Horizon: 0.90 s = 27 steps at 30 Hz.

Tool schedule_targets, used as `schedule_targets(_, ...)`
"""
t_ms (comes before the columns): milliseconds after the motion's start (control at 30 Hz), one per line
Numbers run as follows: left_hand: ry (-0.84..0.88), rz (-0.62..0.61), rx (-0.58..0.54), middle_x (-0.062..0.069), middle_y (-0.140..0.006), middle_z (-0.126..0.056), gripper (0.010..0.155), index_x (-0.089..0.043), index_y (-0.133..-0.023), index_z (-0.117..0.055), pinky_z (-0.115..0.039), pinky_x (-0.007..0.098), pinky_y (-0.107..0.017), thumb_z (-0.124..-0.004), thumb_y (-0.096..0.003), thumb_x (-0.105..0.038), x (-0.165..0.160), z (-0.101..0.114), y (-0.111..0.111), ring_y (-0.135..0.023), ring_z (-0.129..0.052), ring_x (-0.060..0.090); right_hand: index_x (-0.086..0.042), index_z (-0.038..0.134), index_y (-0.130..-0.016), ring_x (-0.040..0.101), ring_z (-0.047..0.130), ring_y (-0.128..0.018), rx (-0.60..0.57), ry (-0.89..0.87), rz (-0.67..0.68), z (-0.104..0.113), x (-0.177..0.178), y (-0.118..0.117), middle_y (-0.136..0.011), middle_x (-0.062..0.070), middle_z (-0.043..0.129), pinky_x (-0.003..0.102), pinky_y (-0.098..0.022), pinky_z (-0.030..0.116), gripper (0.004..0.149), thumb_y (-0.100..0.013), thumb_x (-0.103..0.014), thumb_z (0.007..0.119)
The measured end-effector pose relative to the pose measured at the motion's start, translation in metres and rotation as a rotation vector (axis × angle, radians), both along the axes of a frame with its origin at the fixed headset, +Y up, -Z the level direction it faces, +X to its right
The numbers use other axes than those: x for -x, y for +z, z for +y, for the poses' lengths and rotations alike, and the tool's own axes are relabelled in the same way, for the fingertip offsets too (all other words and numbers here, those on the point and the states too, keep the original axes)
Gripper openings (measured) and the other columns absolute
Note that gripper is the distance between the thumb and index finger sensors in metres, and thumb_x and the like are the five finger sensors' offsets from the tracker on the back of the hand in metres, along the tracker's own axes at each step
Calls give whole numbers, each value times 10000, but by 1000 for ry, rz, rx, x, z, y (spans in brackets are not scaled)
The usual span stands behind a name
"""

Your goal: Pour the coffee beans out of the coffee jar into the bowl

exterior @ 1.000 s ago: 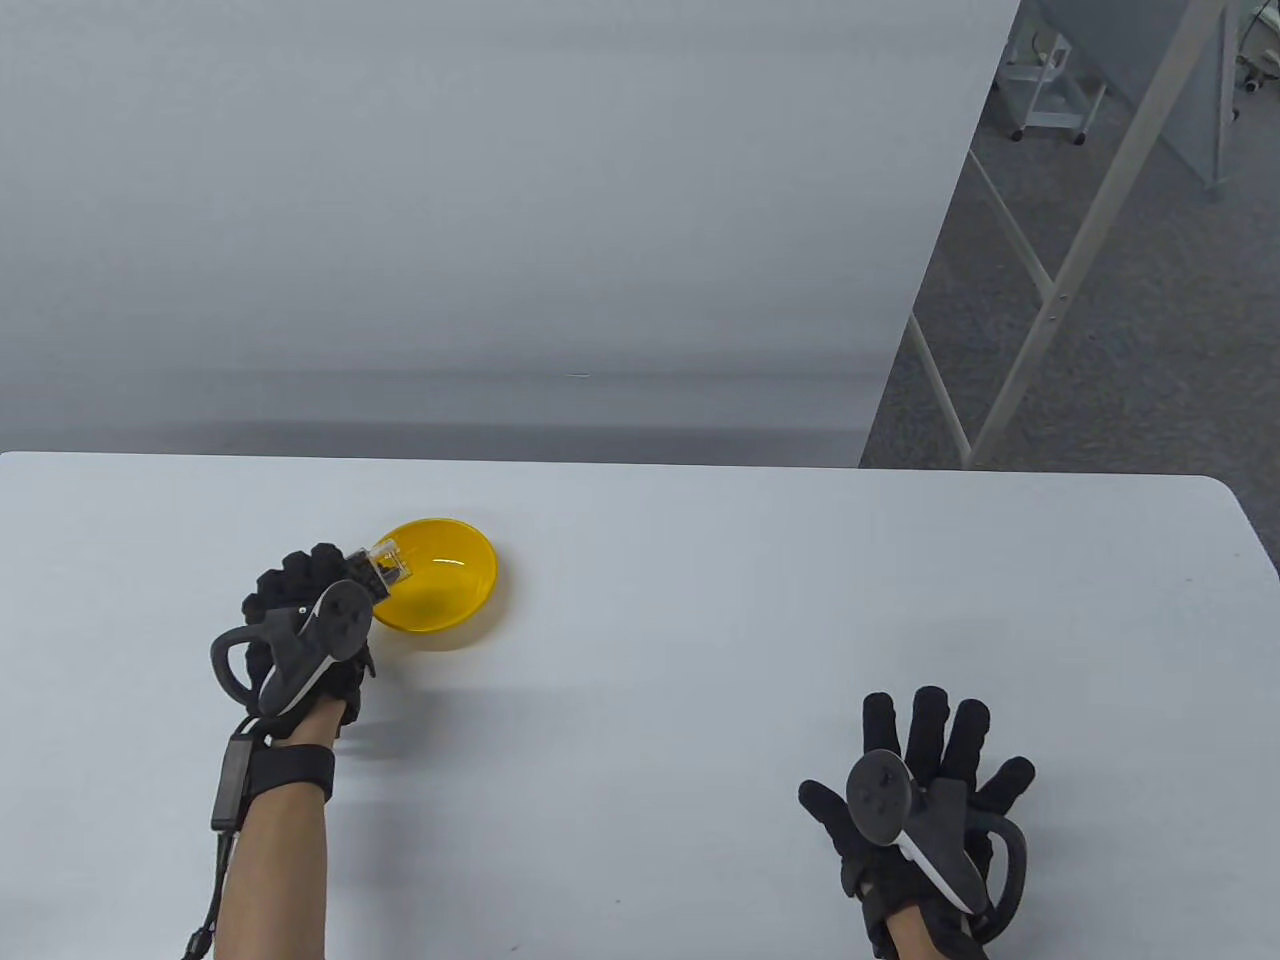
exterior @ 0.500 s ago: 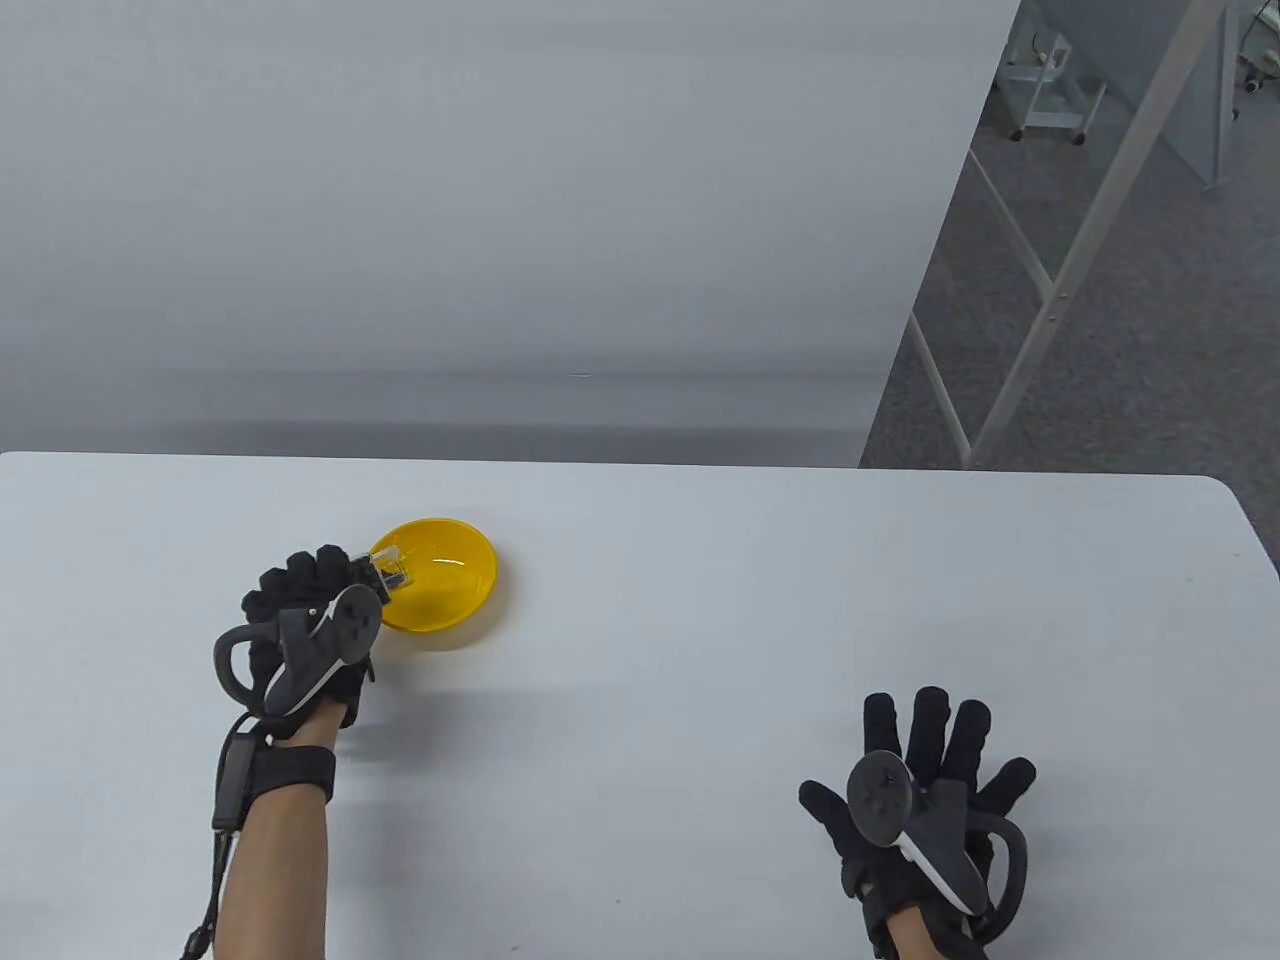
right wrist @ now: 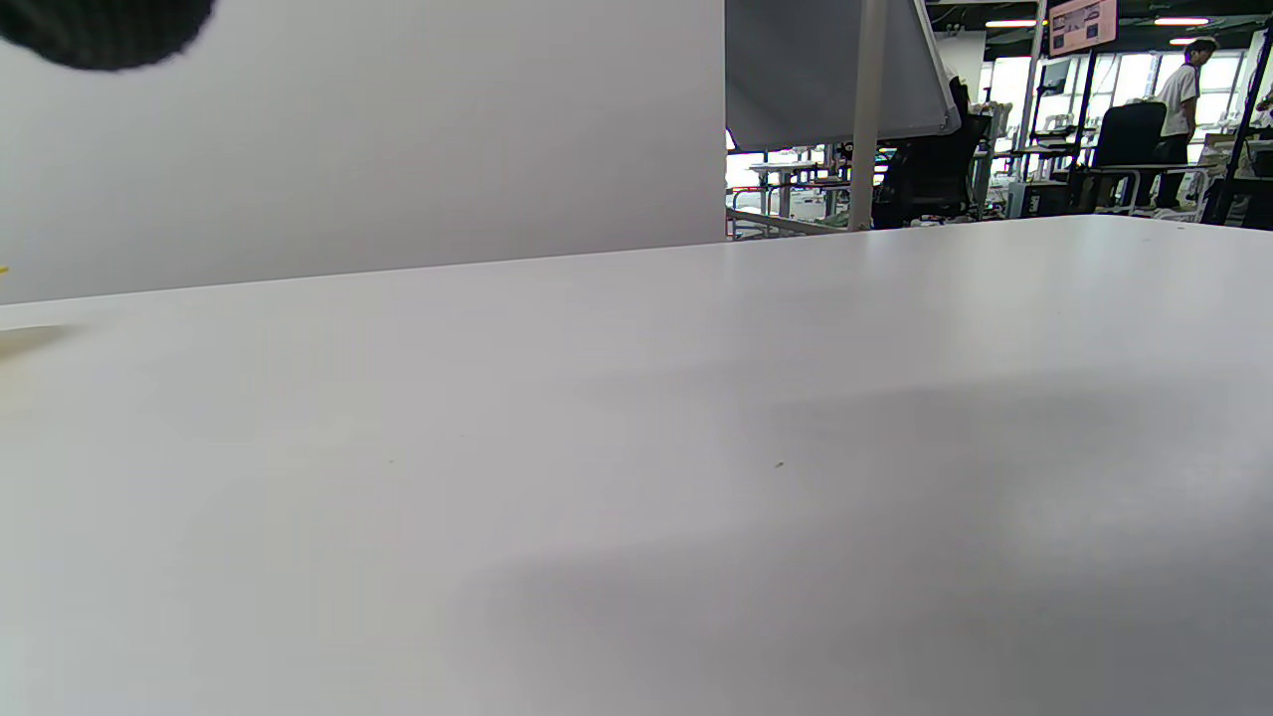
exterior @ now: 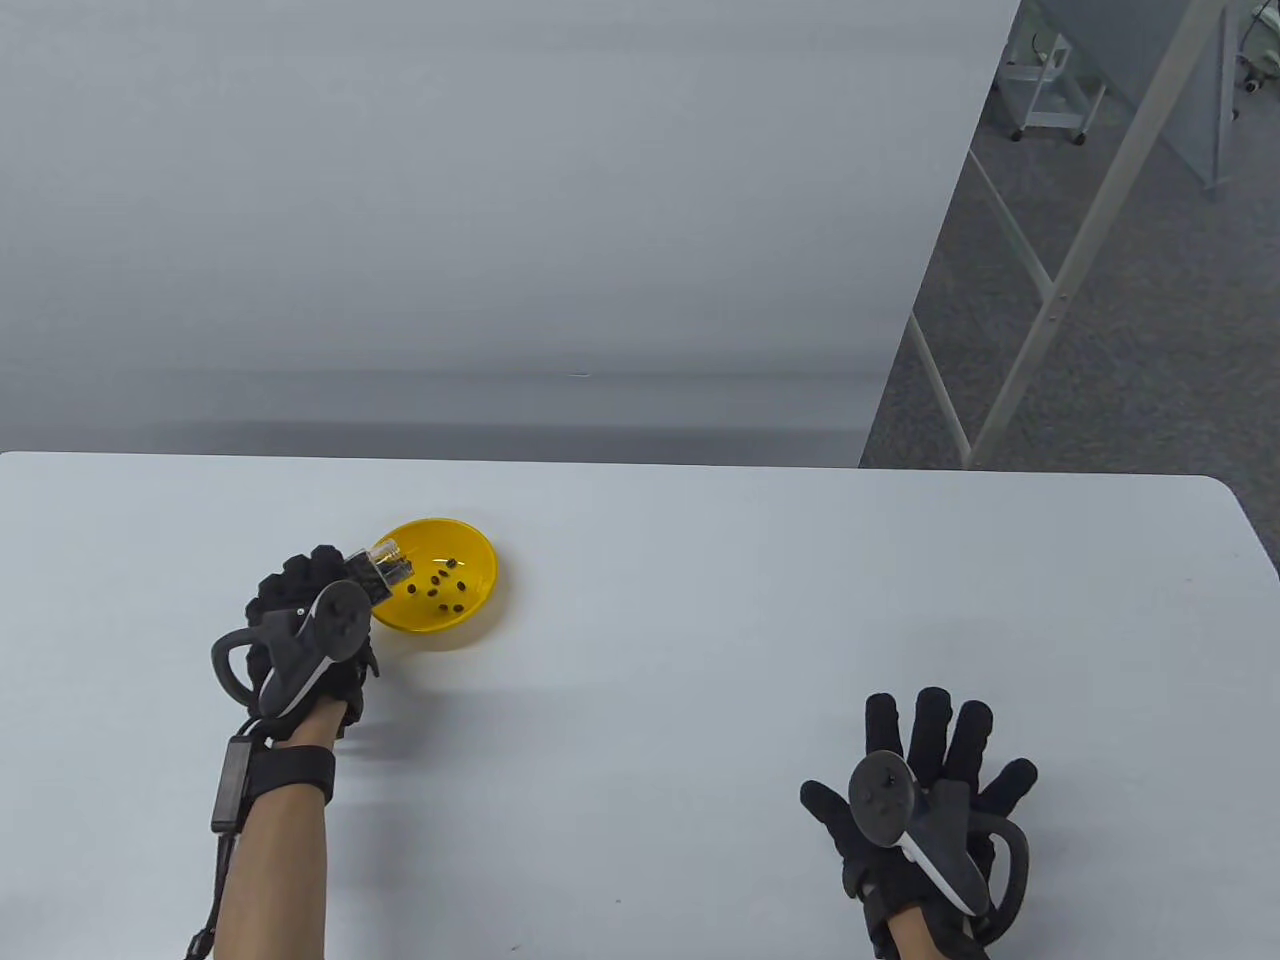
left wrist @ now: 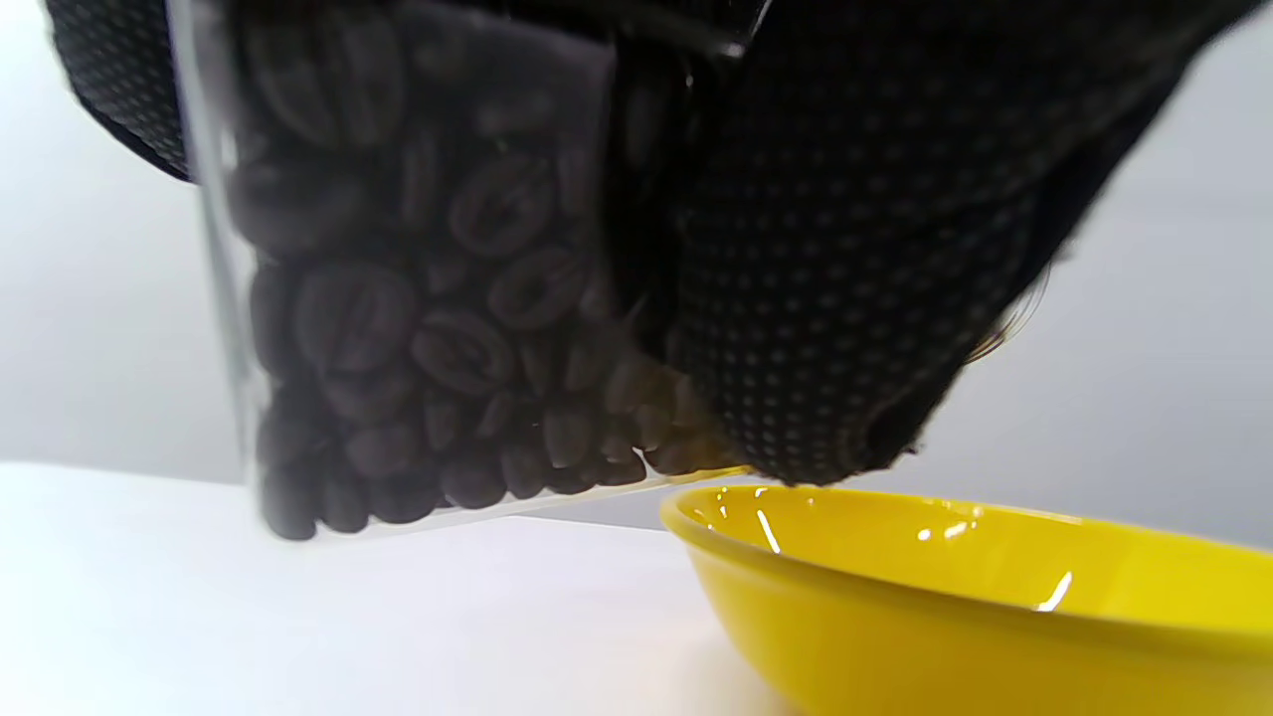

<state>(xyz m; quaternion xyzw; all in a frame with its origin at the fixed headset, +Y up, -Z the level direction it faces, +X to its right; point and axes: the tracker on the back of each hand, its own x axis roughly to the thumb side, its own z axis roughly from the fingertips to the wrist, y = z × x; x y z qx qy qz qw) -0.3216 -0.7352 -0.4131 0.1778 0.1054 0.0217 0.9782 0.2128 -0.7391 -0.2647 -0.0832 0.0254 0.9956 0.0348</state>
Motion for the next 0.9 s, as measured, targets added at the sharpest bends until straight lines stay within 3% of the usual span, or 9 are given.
schedule_targets(100, 100, 22, -14, 211, -919, -722, 928, -81, -966, -639, -688, 676, -541, -1092, -209, -369, 5, 0, 1, -779, -811, 517, -340, -10, -978, 490, -172, -926, 0, 0, 0, 0, 0, 0, -1033, 156, -173, 824, -512, -36, 991, -344, -812, 586)
schedule_targets(333, 320, 53, -51, 218, -906, -730, 929, -54, -955, -631, -718, 678, -520, -1077, -212, -391, 18, -2, 6, -761, -847, 521, -338, -11, -977, 493, -170, -924, -5, 0, 3, 0, 0, 1, -1031, 157, -173, 822, -511, -35, 991, -343, -813, 585)
schedule_targets(900, 528, 100, -93, 216, -876, -746, 951, -21, -931, -621, -804, 655, -456, -1058, -202, -448, 46, -13, 16, -708, -934, 530, -334, -14, -976, 498, -165, -921, -7, 4, 9, -1, 1, 2, -1026, 162, -176, 815, -510, -33, 992, -345, -814, 582)
